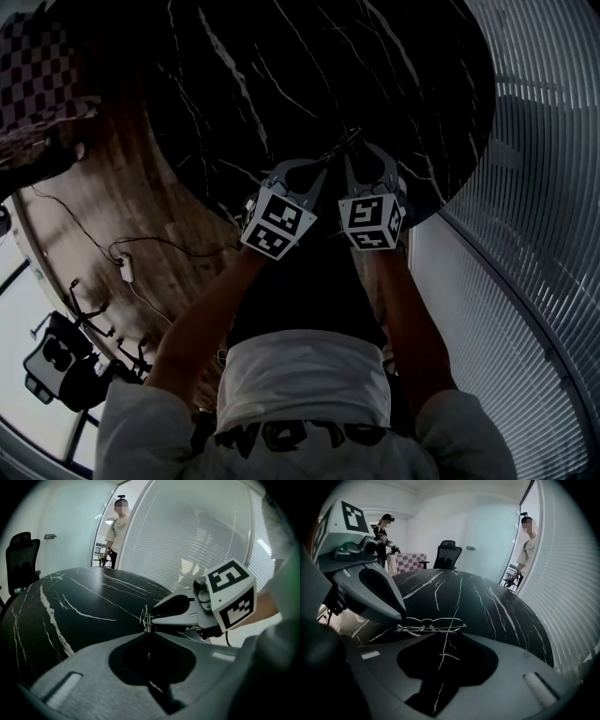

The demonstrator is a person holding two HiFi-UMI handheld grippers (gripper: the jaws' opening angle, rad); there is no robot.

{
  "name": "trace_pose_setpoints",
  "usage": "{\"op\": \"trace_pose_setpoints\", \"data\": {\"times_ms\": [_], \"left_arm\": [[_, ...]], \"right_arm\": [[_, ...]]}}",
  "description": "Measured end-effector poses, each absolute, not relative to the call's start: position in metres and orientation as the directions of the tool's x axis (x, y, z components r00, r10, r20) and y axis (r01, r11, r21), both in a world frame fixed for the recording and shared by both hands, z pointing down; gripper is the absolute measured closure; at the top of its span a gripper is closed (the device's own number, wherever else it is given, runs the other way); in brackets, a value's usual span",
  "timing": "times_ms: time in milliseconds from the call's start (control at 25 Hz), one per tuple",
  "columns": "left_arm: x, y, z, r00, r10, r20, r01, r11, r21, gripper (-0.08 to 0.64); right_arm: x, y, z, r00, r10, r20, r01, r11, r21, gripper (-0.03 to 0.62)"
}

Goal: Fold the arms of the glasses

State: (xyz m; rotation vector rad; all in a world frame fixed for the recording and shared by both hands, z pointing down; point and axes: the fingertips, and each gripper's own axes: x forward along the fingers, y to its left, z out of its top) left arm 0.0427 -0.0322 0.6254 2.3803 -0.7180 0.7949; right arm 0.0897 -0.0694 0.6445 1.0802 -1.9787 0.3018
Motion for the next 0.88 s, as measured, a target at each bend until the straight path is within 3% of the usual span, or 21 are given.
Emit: {"op": "trace_pose_setpoints", "data": {"times_ms": [880], "left_arm": [[0.041,-0.035,0.623,0.668,-0.329,0.668,-0.634,-0.721,0.279,0.463]], "right_arm": [[0.115,-0.046,0.62,-0.282,-0.559,0.78,-0.824,0.557,0.101,0.476]]}}
